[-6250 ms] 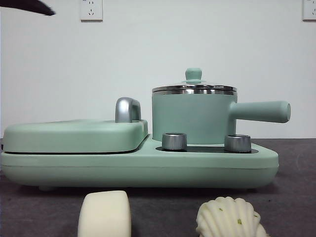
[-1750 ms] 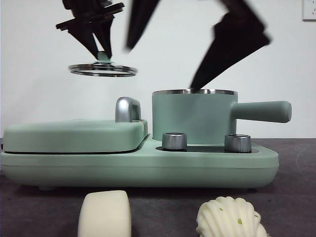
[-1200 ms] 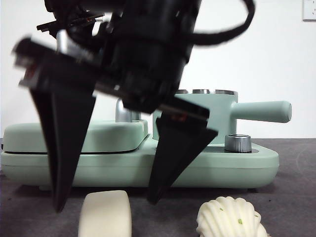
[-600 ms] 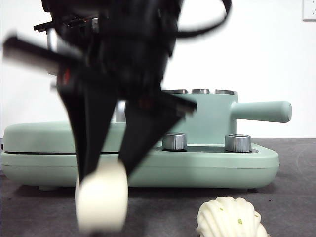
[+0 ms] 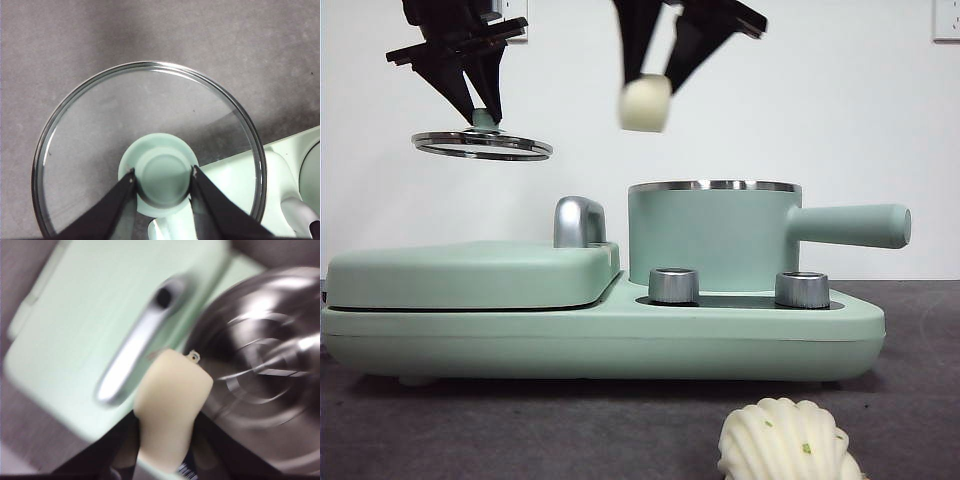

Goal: Put the buns in a small steamer

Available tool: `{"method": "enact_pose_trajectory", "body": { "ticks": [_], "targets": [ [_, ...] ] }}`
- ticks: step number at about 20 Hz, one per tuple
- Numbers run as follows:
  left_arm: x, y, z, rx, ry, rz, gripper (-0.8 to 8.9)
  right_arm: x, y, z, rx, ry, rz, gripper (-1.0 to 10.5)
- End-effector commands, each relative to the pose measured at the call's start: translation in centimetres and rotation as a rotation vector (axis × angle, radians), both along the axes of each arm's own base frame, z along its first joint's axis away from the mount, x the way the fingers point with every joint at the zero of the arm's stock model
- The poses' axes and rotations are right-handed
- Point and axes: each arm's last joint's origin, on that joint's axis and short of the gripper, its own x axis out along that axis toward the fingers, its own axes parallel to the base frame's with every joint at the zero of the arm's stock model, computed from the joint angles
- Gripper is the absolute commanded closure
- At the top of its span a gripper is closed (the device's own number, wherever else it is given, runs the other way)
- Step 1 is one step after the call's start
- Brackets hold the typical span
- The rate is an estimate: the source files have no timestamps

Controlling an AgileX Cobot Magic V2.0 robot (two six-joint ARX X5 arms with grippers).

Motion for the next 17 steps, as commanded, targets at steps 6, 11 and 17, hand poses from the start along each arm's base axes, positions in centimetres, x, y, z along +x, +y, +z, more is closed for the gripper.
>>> {"method": "enact_pose_trajectory", "body": {
  "ticks": [6, 11, 17],
  "targets": [
    [-0.6, 0.1, 1.7, -0.015, -0.068, 0.0, 7.95, 5.8, -0.7, -3.8, -0.032, 0.087, -0.025, 8.1],
    [-0.6, 0.1, 1.7, -0.016, -0.067, 0.001, 7.95, 7.4, -0.3, -7.1, -0.084, 0.16, -0.027, 8.1],
    [-0.6, 0.1, 1.7, -0.018, -0.066, 0.004, 7.95, 7.9, -0.6, -7.9, -0.134, 0.162, -0.049, 7.1]
  ]
}}
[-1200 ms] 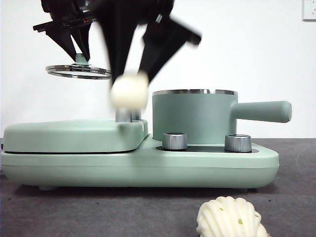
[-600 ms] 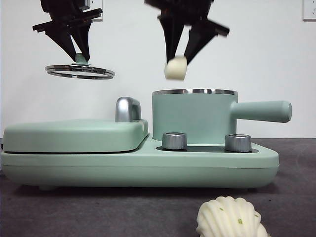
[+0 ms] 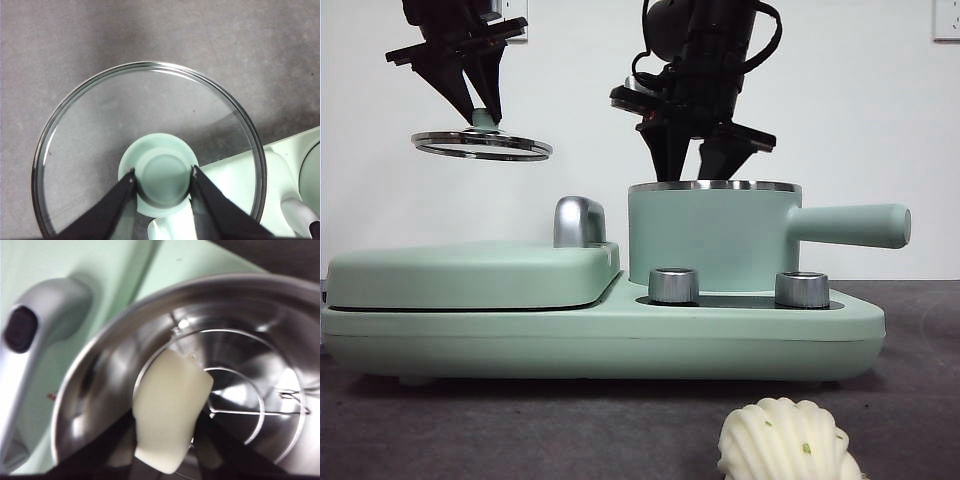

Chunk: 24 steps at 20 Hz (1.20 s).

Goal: Put the buns in a small steamer

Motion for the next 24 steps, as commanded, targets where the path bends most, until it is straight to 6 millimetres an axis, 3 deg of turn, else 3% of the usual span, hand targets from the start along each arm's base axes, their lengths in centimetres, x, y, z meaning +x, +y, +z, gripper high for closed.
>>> {"method": "enact_pose_trajectory", "body": {
  "ticks": [1, 3, 6, 10, 14, 19, 24],
  "targets": [
    [-0.6, 0.1, 1.7, -0.016, -0.068, 0.002, 7.95, 0.4, 0.0, -0.2, -0.025, -0.005, 0.002, 6.5],
    [-0.6, 0.1, 1.7, -0.017, -0.068, 0.001, 7.95, 0.5, -0.1, -0.2, -0.022, -0.005, -0.001, 5.2],
    [-0.6, 0.1, 1.7, -0.018, -0.067, 0.003, 7.95, 0.5, -0.2, 0.2, -0.016, -0.021, -0.007, 4.8],
    [-0.6, 0.1, 1.7, -0.023, -0.064, 0.011, 7.95, -0.1, -0.5, 4.0, -0.003, -0.096, -0.013, 4.8],
    [-0.6, 0.1, 1.7, -0.03, -0.062, 0.02, 7.95, -2.3, -1.5, 8.2, 0.055, -0.18, -0.02, 4.6],
    [-0.7, 0.1, 1.7, -0.031, -0.056, 0.022, 7.95, -8.1, -4.0, 11.9, 0.084, -0.224, 0.005, 4.2],
    [-0.8, -0.3, 1.7, -0.03, -0.053, 0.012, 7.95, -15.7, -6.6, 12.3, 0.031, -0.239, 0.06, 4.2]
  ]
}}
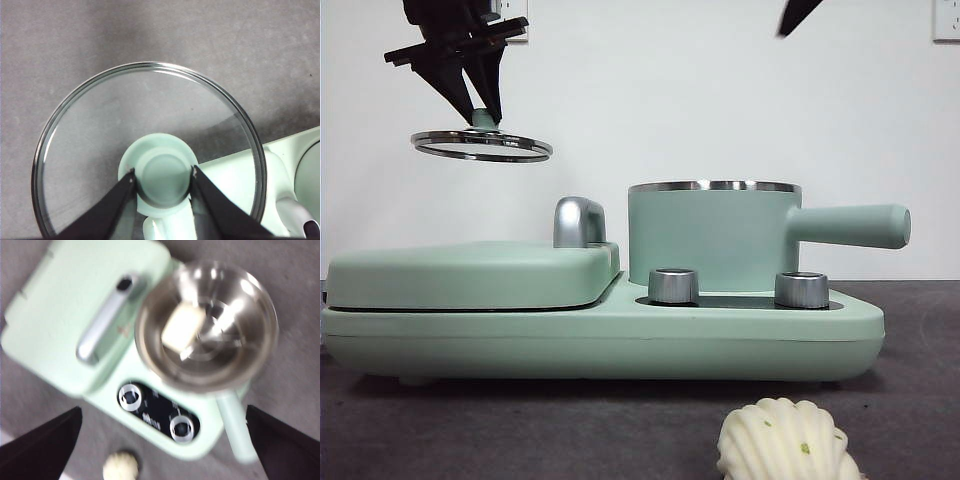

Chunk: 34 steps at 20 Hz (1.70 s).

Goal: Put the buns in a small steamer

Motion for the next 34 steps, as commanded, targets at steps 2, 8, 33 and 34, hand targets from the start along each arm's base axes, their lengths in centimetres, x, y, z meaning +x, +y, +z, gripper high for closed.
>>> {"method": "enact_pose_trajectory", "body": {
  "ticks": [2, 8, 33, 34],
  "targets": [
    [-0.7, -0.4, 1.7, -0.017, -0.068, -0.012, 7.95, -4.6, -0.9, -1.3, -0.087, 0.073, 0.031, 4.2],
    [-0.9, -1.0, 1.7, -0.017, -0.066, -0.026, 7.95, -9.8, -0.3, -6.6, -0.115, 0.155, 0.069, 3.6],
    [-1.1, -1.9, 1.7, -0.018, -0.066, -0.048, 7.95, -10.3, 5.0, -24.4, -0.14, 0.262, 0.105, 7.4],
    [-1.1, -1.9, 1.7, -0.019, -0.066, -0.048, 7.95, -10.3, 5.0, -24.4, -0.139, 0.261, 0.105, 7.5]
  ]
}}
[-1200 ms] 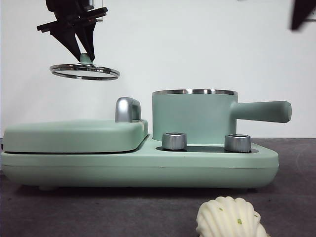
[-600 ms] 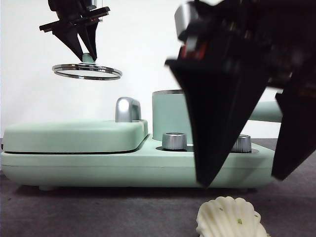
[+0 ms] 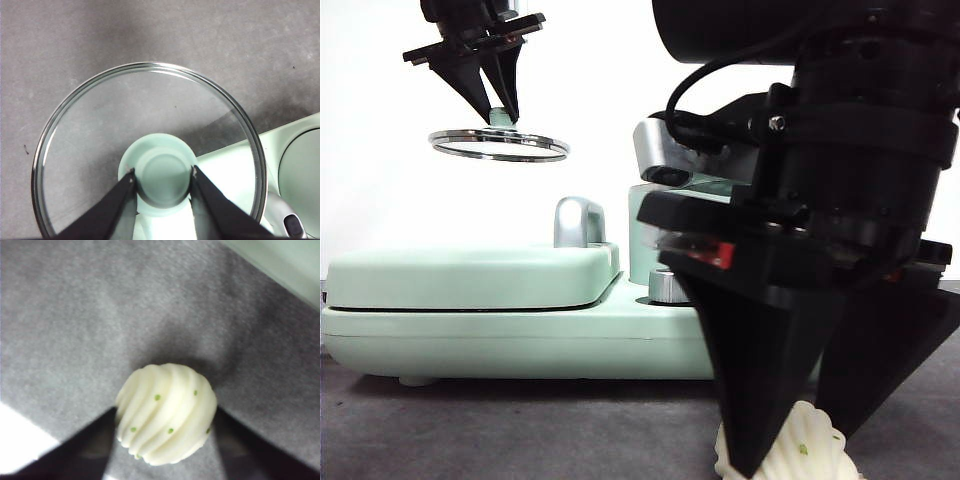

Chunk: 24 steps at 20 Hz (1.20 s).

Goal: Put the buns in a small steamer

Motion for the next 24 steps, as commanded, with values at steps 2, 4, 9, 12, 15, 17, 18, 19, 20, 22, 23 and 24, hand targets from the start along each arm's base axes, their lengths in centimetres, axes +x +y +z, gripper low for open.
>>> {"method": "enact_pose_trajectory", "body": {
  "ticks": [2, 4, 9, 12, 15, 17, 18, 19, 20, 22, 23, 24],
  "targets": [
    [-0.6, 0.0, 1.7, -0.021, -0.07, -0.003, 7.95, 0.1, 0.6, 0.3, 0.011, -0.004, 0.017, 7.5],
    [-0.6, 0.0, 1.7, -0.021, -0.07, -0.003, 7.95, 0.4, 1.0, 1.6, 0.024, 0.013, 0.033, 7.5],
    [-0.6, 0.0, 1.7, -0.021, -0.07, -0.003, 7.95, 2.4, 1.4, 8.9, 0.041, 0.01, 0.088, 7.5],
    [-0.6, 0.0, 1.7, -0.021, -0.07, -0.003, 7.95, 5.0, 0.3, 14.3, 0.085, -0.024, 0.056, 7.5],
    [-0.7, -0.1, 1.7, -0.021, -0.07, -0.004, 7.95, 8.0, -1.1, 18.0, 0.13, -0.096, 0.005, 7.5],
    [-0.6, -0.1, 1.7, -0.02, -0.068, -0.004, 7.95, 10.4, -2.0, 19.3, 0.131, -0.128, -0.032, 7.5],
    [-0.7, -0.1, 1.7, -0.02, -0.068, -0.005, 7.95, 11.8, -2.3, 19.5, 0.126, -0.133, -0.05, 7.5],
    [-0.7, -0.2, 1.7, -0.02, -0.068, -0.008, 7.95, 13.0, -2.5, 19.5, 0.116, -0.133, -0.062, 7.5],
    [-0.7, -0.3, 1.7, -0.02, -0.068, -0.009, 7.95, 14.3, -2.5, 19.1, 0.103, -0.129, -0.07, 7.5],
    [-0.8, -0.5, 1.7, -0.021, -0.067, -0.014, 7.95, 16.5, -2.3, 18.0, 0.079, -0.112, -0.085, 7.5],
    [-0.8, -0.6, 1.7, -0.021, -0.067, -0.016, 7.95, 17.5, -2.2, 17.4, 0.064, -0.107, -0.096, 7.5],
    [-0.8, -0.6, 1.7, -0.021, -0.067, -0.017, 7.95, 18.4, -2.1, 16.5, 0.044, -0.108, -0.107, 7.5]
  ]
}}
